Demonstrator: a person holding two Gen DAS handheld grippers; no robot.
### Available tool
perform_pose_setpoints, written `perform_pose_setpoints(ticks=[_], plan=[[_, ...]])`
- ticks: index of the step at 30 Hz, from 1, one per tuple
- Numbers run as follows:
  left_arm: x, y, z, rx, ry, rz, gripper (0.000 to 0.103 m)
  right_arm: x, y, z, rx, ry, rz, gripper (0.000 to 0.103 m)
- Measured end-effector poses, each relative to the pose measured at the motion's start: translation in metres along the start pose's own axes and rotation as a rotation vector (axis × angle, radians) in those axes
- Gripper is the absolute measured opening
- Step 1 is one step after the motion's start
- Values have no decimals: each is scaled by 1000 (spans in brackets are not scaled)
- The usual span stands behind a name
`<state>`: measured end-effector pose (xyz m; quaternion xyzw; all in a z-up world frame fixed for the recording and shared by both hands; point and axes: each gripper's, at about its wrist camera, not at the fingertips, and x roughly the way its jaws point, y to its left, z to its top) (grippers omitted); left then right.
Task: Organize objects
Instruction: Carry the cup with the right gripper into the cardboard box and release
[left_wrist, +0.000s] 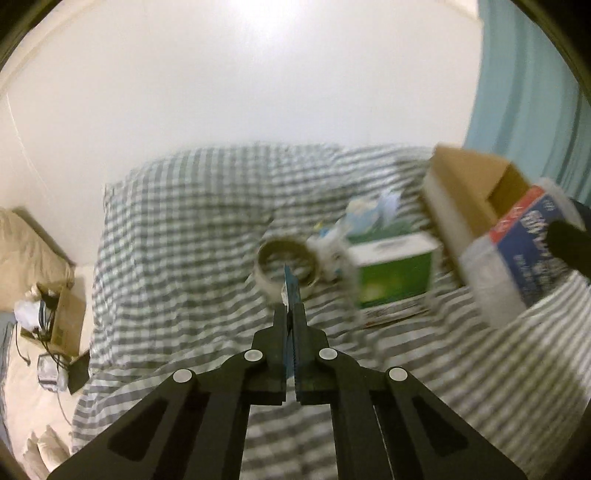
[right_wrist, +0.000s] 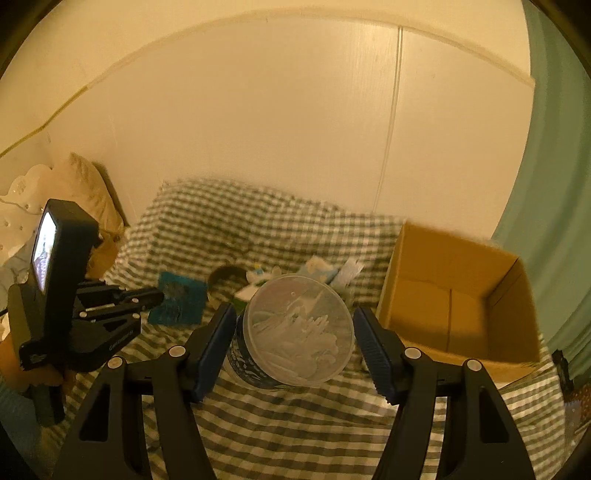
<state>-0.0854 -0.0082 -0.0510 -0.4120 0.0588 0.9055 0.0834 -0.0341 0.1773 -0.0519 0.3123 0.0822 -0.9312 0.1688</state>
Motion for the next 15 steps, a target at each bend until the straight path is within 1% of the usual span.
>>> perform_pose_setpoints(ticks=[4,8,10,15], plan=[[-43,-28,24,48,-86,-41,1,-29,-9,14,-16,-42,-23,65],[-75,-56,50,75,-153,-97,1,-61,-29,33,-54,-79,-78,65],[-88,-75,64,94,-184,-124,1,-73,-42,41,-65,-90,-103,65],[-95,-126,97,127,-227,-187,1,-85,-80,62,-115,-95,-193,65]])
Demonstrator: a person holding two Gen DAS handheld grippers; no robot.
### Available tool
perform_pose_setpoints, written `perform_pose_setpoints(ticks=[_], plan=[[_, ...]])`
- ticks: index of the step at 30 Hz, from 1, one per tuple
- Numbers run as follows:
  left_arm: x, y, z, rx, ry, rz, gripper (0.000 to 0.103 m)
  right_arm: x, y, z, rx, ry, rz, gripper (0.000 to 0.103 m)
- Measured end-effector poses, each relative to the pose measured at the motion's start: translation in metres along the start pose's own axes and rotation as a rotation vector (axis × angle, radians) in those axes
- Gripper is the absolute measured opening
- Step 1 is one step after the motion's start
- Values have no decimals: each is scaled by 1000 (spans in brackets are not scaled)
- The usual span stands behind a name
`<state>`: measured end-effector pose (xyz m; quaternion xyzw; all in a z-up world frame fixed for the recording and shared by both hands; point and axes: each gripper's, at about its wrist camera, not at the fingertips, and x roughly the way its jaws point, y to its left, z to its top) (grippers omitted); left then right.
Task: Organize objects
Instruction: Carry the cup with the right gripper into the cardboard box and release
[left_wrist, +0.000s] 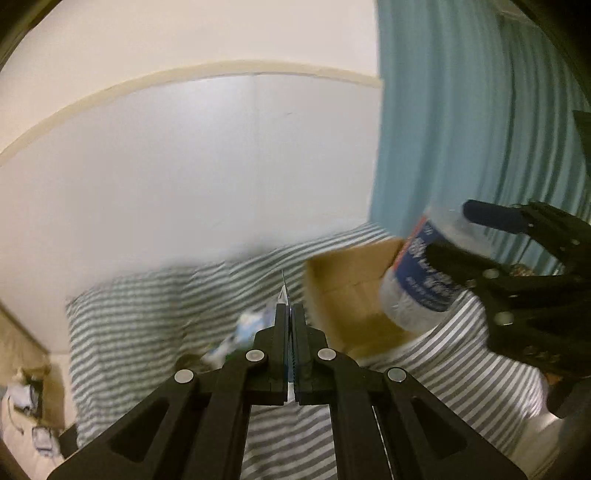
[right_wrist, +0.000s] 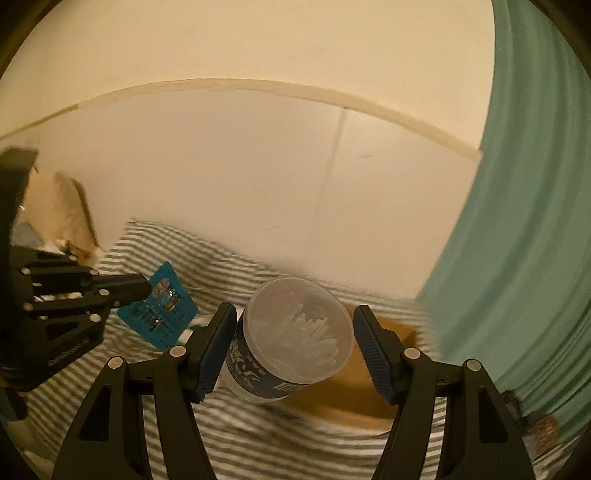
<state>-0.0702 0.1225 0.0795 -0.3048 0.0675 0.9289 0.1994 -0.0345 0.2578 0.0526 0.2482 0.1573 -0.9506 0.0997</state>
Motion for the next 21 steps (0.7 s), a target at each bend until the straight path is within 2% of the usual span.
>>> perform_pose_setpoints(ticks=[5,8,15,21], plan=[[38,-53,32,40,-9,-57,1,16,-47,3,14,23,-59,65],[70,-77,39,56,13,-73,1,37,-71,-2,37,44,-72,65],[157,-103,32,69,117,-80,1,98,-103,-32,97,122,-20,65],[197,-101,11,44,194,-68,1,134,-113,-58,131,177,30,65]])
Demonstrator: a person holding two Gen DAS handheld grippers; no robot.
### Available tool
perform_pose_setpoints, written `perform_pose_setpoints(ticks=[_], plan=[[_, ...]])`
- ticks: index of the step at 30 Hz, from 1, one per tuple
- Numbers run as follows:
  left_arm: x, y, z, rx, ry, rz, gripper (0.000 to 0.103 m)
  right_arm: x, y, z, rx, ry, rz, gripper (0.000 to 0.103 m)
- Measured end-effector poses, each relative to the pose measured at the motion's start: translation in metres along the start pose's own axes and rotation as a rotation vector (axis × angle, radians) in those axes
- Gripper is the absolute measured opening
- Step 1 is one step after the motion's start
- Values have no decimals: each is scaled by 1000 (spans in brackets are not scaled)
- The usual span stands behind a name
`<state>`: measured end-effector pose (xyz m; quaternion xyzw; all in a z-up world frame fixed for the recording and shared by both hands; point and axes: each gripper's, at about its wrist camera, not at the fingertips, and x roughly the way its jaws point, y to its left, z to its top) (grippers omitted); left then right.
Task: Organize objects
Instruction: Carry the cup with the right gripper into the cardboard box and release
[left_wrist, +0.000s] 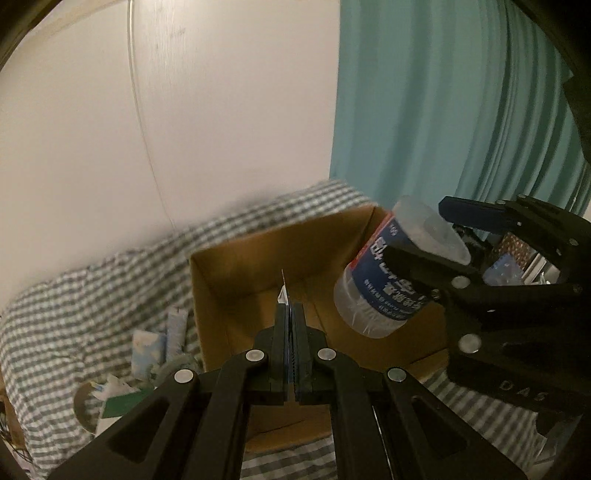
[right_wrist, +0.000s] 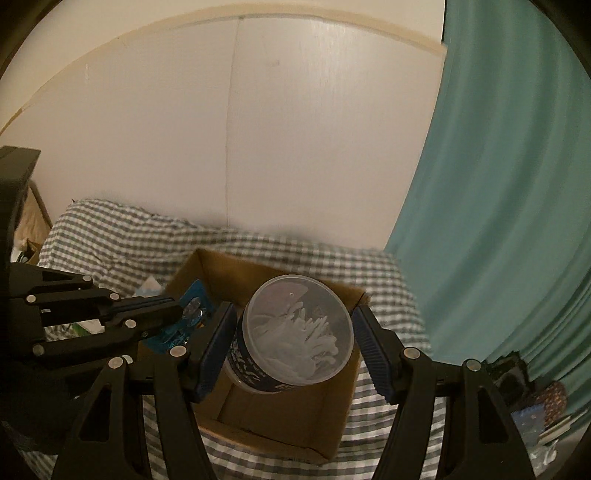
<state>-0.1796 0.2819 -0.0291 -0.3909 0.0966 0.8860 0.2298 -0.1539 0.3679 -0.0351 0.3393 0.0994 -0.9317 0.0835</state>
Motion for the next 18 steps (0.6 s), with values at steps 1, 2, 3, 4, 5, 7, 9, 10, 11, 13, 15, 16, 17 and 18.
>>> perform_pose_setpoints(ticks=[1,2,3,4,5,7,9,10,11,13,15,16,17,18], plan=[[3,-1,-4,0,8,3,1,4,-2,-2,3,6,4,65],[7,0,-7,-2,15,7,1,9,-6,-2,8,12,9,65],[8,0,-12,-6,22,6,1,11,-8,-3,16,17,19,64],[9,0,-16,-11,28,6,1,12,-9,-3,23,17,29,62],[10,1,-18,-19,35,4,1,13,-11,-3,28,17,32,62],[11,-1,-20,-23,50,3,3,9,-20,-5,41,10,26,62],[9,-3,-22,-16,52,8,5,4,-22,-2,54,-4,24,62],[5,-4,-21,-12,55,13,9,0,-22,-1,61,-9,22,64],[1,-5,-21,-6,56,21,12,-5,-21,0,67,-15,18,65],[-7,-1,-21,5,49,41,49,-17,-17,2,72,-38,6,73],[-22,5,-24,-2,23,64,80,-33,-13,5,71,-64,1,78],[-32,9,-24,-13,8,68,82,-43,-12,4,70,-76,1,81],[-40,13,-26,-24,-1,64,82,-52,-7,4,68,-89,3,82],[-49,21,-29,-40,-1,56,82,-62,-2,4,69,-104,4,85]])
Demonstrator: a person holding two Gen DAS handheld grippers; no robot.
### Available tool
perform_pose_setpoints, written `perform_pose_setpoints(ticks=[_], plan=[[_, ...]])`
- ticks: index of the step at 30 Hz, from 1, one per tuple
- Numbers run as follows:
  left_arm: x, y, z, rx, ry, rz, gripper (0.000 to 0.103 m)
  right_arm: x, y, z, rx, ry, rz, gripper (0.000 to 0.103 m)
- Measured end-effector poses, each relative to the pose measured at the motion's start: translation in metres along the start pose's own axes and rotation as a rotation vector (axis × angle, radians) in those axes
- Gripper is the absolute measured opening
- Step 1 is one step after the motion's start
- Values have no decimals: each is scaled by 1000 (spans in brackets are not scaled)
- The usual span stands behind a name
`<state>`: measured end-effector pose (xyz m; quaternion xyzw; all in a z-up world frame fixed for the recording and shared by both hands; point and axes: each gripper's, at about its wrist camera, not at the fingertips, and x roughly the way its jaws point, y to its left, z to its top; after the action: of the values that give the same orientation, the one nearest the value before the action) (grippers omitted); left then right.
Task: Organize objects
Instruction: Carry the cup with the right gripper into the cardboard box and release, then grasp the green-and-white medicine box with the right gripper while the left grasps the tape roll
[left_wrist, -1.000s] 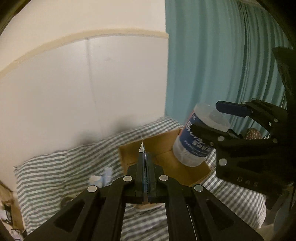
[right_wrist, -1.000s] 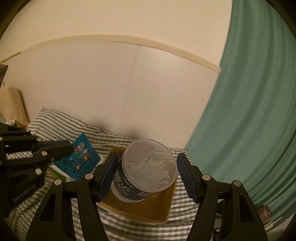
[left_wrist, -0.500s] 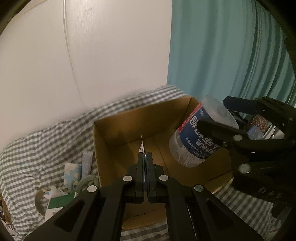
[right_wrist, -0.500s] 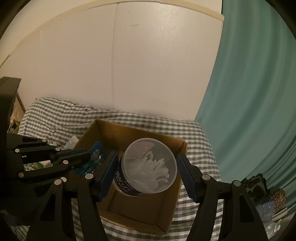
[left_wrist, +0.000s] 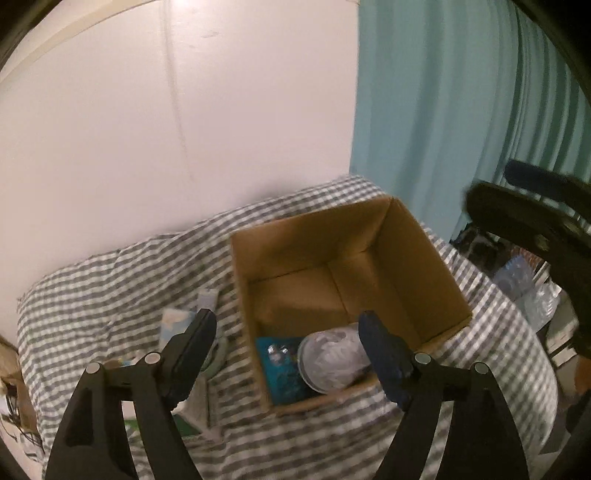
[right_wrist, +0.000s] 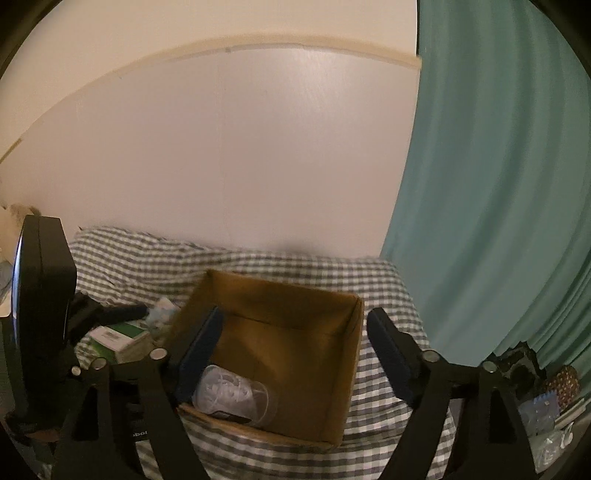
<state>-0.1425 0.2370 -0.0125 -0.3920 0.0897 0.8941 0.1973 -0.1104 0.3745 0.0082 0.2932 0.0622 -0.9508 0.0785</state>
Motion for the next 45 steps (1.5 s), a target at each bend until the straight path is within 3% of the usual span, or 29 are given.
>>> perform_pose_setpoints(ticks=[3,7,12,16,20,28,36,45], plan=[[-23,26,-8,-35,-14,22,83,-25,13,-3,16,-35,-2,90],[-62,71,-28,-66,-58,88,95,-52,37,-9,13,-60,26,93],[-102,129,-66,-121,-90,200,99,-72,78,-24,40,-75,65,103],[-111,169,-107,-180,-76,293,100,-49,128,-38,53,-21,113,103],[-101,196,-139,-226,-48,340,100,-14,173,-55,26,63,112,103],[-50,233,-189,-265,55,329,100,58,243,-82,-8,207,73,103],[-18,263,-208,-325,111,309,100,111,265,-92,0,269,16,103],[5,275,-216,-381,143,258,100,143,267,-93,31,320,-24,103]])
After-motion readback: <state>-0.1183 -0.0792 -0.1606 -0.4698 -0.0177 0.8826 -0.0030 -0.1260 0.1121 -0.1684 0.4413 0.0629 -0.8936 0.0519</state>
